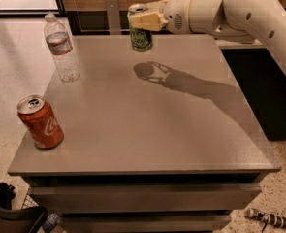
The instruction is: Move green can near coke can
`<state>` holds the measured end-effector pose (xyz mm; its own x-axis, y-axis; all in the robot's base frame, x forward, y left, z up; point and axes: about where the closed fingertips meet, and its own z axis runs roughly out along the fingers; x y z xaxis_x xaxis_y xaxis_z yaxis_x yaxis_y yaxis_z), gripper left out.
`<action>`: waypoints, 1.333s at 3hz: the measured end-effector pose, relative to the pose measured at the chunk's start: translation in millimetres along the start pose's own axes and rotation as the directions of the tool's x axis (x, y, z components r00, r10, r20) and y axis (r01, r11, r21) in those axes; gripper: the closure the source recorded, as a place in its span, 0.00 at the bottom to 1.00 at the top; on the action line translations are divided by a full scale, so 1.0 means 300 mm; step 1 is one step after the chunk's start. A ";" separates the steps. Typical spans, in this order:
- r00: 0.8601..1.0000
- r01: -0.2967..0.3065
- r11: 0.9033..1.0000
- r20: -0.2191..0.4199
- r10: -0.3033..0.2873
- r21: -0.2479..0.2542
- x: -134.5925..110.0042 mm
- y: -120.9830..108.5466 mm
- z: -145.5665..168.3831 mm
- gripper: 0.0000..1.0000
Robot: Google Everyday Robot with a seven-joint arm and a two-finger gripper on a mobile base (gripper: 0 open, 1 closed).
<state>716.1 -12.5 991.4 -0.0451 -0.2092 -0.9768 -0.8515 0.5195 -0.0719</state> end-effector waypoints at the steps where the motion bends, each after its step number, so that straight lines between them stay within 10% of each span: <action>1: 1.000 -0.018 1.000 -0.014 0.018 -0.018 -0.006 0.096 -0.036 1.00; 3: 0.997 -0.058 0.998 0.051 0.057 0.007 0.088 0.461 -0.113 1.00; 4: 0.997 -0.058 0.998 0.051 0.057 0.007 0.088 0.461 -0.113 1.00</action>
Offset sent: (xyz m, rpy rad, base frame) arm -0.1065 0.0251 -0.0193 0.0364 0.0271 -0.0049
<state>579.3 25.7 962.5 -0.0670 -0.1362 -0.9884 -0.8435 0.5369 -0.0168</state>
